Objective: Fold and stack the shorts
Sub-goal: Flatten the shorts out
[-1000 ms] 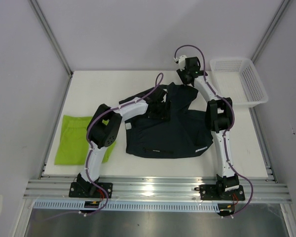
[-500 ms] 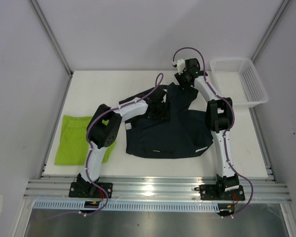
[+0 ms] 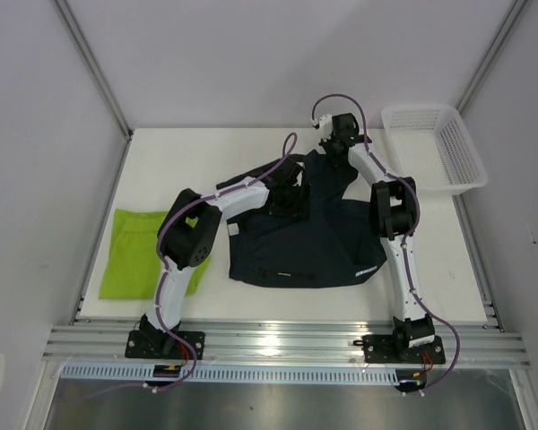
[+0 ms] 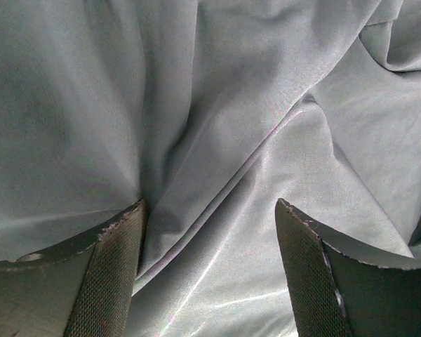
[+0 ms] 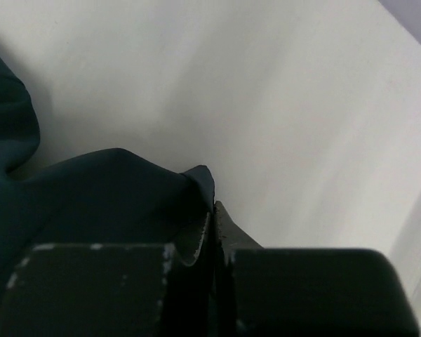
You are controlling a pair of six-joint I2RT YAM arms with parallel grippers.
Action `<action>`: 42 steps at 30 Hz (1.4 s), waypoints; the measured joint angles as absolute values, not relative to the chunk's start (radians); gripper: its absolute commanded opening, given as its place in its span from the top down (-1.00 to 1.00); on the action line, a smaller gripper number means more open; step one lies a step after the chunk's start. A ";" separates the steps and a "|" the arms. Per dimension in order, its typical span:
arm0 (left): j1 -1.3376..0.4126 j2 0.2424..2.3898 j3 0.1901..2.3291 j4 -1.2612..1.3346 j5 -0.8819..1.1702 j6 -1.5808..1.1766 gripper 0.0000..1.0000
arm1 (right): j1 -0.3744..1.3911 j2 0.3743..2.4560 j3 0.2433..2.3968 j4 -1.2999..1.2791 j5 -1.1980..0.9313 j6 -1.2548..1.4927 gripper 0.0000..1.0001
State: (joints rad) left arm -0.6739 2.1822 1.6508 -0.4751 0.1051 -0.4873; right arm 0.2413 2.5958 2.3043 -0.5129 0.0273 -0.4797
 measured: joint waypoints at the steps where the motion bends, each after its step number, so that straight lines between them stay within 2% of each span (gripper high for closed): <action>1: -0.674 2.182 1.651 -0.475 0.105 -0.487 -0.53 | 0.240 2.596 2.304 -0.509 0.016 -0.466 1.00; 14: -0.674 2.182 1.651 -0.472 0.105 -0.487 -0.54 | 0.116 2.596 2.289 -0.403 -0.014 -0.097 0.99; 15: -0.674 2.182 1.651 -0.471 0.105 -0.487 -0.53 | 0.102 2.596 2.289 -0.407 -0.017 -0.068 0.88; 17: -0.674 2.182 1.651 -0.471 0.106 -0.487 -0.53 | 0.083 2.596 2.291 -0.413 -0.013 -0.025 0.43; 21: -0.674 2.182 1.651 -0.476 0.107 -0.487 -0.53 | 0.060 2.596 2.295 -0.405 -0.013 0.001 0.28; 32: -0.674 2.182 1.651 -0.476 0.107 -0.487 -0.53 | 0.082 2.596 2.297 -0.387 -0.124 -0.026 0.22; 42: -0.674 2.182 1.651 -0.476 0.107 -0.487 -0.53 | 0.101 2.595 2.293 -0.382 -0.224 -0.080 0.35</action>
